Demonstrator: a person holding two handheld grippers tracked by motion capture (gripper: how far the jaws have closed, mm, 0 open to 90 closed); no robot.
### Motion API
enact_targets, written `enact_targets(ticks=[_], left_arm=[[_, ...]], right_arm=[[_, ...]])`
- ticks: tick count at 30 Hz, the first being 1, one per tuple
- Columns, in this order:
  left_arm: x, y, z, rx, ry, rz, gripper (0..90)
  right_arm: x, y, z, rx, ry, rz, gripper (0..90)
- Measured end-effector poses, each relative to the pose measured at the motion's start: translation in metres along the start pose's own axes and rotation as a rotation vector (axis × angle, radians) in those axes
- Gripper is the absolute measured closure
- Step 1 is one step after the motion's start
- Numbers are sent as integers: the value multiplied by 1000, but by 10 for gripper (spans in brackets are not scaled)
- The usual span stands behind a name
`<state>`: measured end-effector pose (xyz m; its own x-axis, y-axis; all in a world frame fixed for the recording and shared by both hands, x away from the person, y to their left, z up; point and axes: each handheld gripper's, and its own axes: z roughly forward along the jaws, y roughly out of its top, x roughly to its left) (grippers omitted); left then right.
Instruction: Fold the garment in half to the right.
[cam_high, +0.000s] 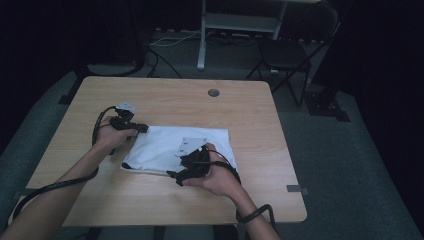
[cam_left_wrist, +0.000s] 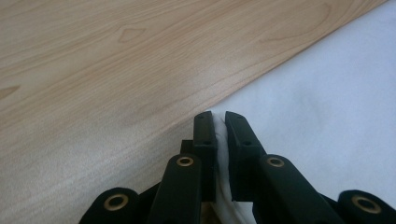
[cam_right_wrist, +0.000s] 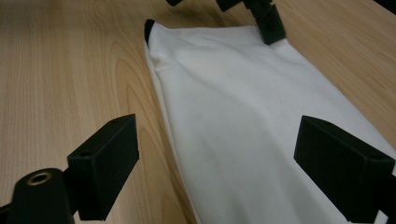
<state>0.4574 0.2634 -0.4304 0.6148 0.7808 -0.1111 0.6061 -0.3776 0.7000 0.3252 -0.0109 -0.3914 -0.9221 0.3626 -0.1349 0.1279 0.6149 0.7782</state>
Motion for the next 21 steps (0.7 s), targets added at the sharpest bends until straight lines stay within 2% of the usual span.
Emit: enact_targets(ticks=[5, 16, 21], left_arm=[[0, 0, -7, -18, -8, -20, 843], [-4, 1, -15, -12, -16, 0, 843], [-5, 0, -17, 0, -17, 4, 842]], right_arm=[[1, 14, 16, -3, 24, -19, 146], [8, 30, 49, -11, 79, -25, 149], [13, 35, 61, -20, 106, -35, 202]])
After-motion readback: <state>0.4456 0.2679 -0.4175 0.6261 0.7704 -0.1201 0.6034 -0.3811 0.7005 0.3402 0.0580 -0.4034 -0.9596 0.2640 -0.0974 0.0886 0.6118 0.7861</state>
